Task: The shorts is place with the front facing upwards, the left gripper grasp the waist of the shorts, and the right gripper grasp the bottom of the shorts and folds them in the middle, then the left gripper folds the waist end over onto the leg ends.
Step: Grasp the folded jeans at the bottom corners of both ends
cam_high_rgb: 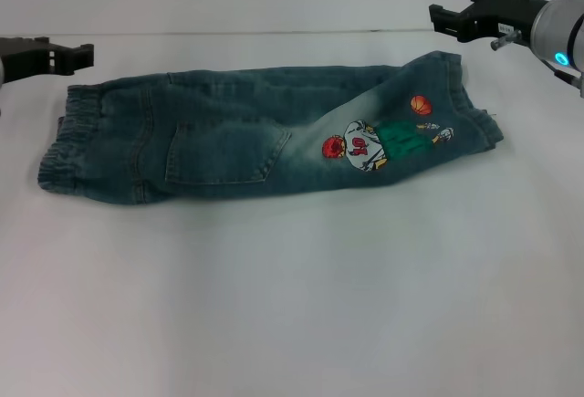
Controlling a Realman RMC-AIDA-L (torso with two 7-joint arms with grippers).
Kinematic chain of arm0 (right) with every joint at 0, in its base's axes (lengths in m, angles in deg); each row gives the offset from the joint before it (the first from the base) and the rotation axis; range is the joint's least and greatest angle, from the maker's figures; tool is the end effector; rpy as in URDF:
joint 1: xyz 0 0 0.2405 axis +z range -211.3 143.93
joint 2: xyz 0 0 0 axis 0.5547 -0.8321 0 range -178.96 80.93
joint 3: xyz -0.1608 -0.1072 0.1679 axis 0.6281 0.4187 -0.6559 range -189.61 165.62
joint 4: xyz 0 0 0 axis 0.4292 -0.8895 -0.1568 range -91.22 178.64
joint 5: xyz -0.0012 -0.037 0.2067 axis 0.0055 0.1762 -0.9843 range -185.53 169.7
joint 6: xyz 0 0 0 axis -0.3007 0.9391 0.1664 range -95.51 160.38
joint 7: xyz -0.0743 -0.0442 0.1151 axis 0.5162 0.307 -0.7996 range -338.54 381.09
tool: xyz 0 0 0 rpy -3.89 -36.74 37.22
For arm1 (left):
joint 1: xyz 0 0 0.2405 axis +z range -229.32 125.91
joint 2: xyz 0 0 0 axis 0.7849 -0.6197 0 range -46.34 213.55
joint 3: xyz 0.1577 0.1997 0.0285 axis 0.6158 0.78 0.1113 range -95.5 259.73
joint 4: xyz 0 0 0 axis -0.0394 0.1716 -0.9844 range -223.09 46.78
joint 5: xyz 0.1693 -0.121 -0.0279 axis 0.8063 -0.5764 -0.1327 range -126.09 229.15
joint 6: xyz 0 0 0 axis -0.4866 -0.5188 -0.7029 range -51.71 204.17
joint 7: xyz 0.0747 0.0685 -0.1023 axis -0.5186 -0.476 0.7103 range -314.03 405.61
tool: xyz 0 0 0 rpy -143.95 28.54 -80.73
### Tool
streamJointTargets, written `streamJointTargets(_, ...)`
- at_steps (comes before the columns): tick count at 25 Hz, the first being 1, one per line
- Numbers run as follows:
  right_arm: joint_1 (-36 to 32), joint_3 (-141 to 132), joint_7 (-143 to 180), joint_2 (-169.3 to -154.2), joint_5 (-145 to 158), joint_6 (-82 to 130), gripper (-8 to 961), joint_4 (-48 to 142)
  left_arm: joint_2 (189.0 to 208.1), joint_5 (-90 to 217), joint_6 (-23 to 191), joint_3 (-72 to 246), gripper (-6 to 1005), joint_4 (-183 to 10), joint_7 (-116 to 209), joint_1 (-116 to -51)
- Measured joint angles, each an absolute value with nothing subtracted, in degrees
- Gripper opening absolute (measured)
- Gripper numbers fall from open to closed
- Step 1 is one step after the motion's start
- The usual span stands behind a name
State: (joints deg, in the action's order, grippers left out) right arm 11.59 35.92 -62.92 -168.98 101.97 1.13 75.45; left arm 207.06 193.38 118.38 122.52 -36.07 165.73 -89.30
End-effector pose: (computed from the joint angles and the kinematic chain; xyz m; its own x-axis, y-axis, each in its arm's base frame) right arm 0.2402 0.4715 0.0085 0.8439 -0.3311 -0.4221 -0.5340 -0.4420 -0.7208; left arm -0.2802 0.4393 0.0558 0.6820 0.5417 0.4914 0.6873 -0.2448 -0.6839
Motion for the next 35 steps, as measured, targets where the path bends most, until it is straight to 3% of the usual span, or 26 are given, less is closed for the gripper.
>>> streamJointTargets(3, 11.2, 36.0, -63.1, -168.97, 100.9, 0.6, 588, 75.8, 206.76, 193.4, 118.9, 122.2, 696, -35.8, 165.7, -89.0)
streamJointTargets(12, 9.0, 35.7, -63.3, -168.71, 99.2, -6.9, 867, 77.7, 206.21, 188.8, 130.3, 122.0, 868, -27.6, 166.1, -83.4)
streamJointTargets(14, 8.4, 35.7, -63.3, -168.74, 98.7, -8.4, 928, 78.2, 205.34, 184.5, 135.7, 122.0, 886, -24.8, 165.9, -80.2)
streamJointTargets(25, 7.2, 35.8, -60.9, -168.68, 97.5, -15.3, 933, 78.6, 203.15, 179.4, 152.8, 116.1, 882, -22.5, 165.5, -73.3)
streamJointTargets(35, 4.8, 36.1, -51.9, -168.72, 92.3, -24.7, 931, 76.9, 203.23, 179.4, 156.2, 113.8, 882, -23.2, 162.3, -69.3)
